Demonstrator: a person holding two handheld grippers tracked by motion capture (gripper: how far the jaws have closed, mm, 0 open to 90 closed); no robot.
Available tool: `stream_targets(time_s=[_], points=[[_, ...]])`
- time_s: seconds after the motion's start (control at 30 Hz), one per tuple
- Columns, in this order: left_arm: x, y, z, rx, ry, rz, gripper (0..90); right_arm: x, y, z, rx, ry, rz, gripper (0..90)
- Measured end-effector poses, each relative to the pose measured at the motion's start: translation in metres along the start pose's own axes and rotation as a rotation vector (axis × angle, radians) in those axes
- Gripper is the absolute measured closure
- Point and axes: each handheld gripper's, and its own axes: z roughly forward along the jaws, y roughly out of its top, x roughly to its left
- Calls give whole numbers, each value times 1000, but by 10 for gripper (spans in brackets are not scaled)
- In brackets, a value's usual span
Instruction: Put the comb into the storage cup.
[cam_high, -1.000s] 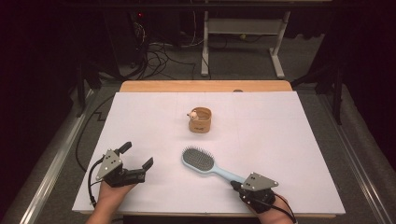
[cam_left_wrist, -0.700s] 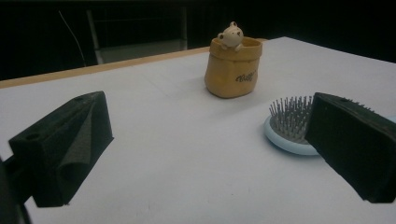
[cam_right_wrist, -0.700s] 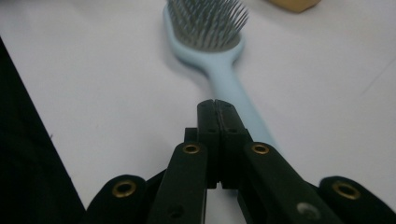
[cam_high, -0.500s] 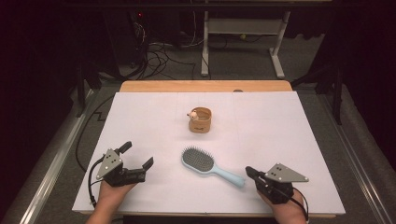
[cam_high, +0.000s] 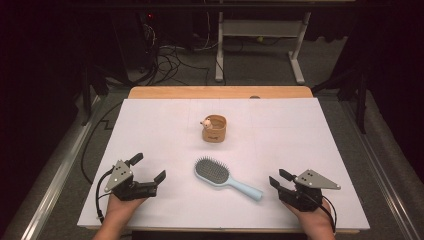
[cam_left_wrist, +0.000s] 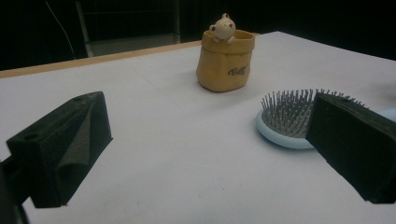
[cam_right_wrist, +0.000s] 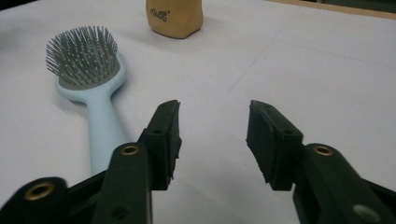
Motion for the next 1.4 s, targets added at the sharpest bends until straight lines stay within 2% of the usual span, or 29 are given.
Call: stream_targets(time_s=[0.03, 0.07, 0.1, 0.17, 0.2, 0.23, 0.27, 0.33, 0.47, 0.5, 0.53, 0.6, 0.7, 0.8, 0.93, 1.0, 1.1, 1.2, 1.23, 1.27, 1.3, 1.33, 1.4], points=[[0, 0, 0, 0, 0, 0, 14, 0, 0, 0, 0, 0, 0, 518], [0, 0, 0, 2, -3, 0, 14, 0, 0, 1, -1, -3, -8, 461], [0, -1, 0, 4, -5, 2, 14, 0, -1, 1, -1, -5, -12, 442], [0, -1, 0, 5, -6, 2, 14, 0, -1, 2, -1, -2, -11, 424], [0, -1, 0, 5, -6, 1, 14, -1, -1, 2, -2, 1, -7, 398], [0, -1, 0, 6, -5, -2, 13, -3, -2, 3, -8, 7, 2, 313], [0, -1, 0, 6, -5, -2, 13, -3, -2, 3, -8, 7, 2, 313], [0, -1, 0, 6, -5, -1, 12, -5, -2, 4, -15, 4, 15, 208], [0, -1, 0, 5, -6, -4, 12, -7, -2, 4, -25, -3, 33, 137], [0, -1, 0, 3, -8, -1, 12, -9, -2, 4, -29, -8, 43, 83], [0, -1, 0, 3, -8, -1, 12, -9, -2, 4, -29, -8, 43, 83], [0, -1, 0, 2, -10, -3, 12, -10, -1, 4, -32, -7, 56, 8], [0, -1, -1, 4, -12, -5, 12, -11, 0, 4, -27, -1, 68, 3], [-1, -1, -1, 8, -15, -8, 12, -10, 2, 4, -23, -7, 62, 3], [-1, 0, -1, 8, -20, -19, 12, -7, 8, 7, 0, -17, 21, 3], [1, 2, -2, 0, -17, -7, 12, -8, 11, 10, 20, -18, 11, 3], [4, 3, -3, 4, -15, -5, 12, -9, 14, 13, 70, -5, -6, 3], [5, 3, -3, 4, -16, -4, 12, -9, 17, 15, 132, 37, -21, 3], [5, 3, -3, 4, -16, -4, 12, -9, 17, 15, 132, 37, -21, 3], [5, 3, -3, 4, -19, 2, 12, -8, 20, 16, 173, 45, -40, 3], [5, 3, -3, 4, -19, 2, 12, -8, 20, 16, 173, 45, -40, 3], [5, 2, -3, 1, -21, 0, 12, -8, 21, 17, 208, 60, -54, 4], [5, 2, -3, 5, -21, 6, 12, -8, 22, 18, 236, 70, -57, 4]])
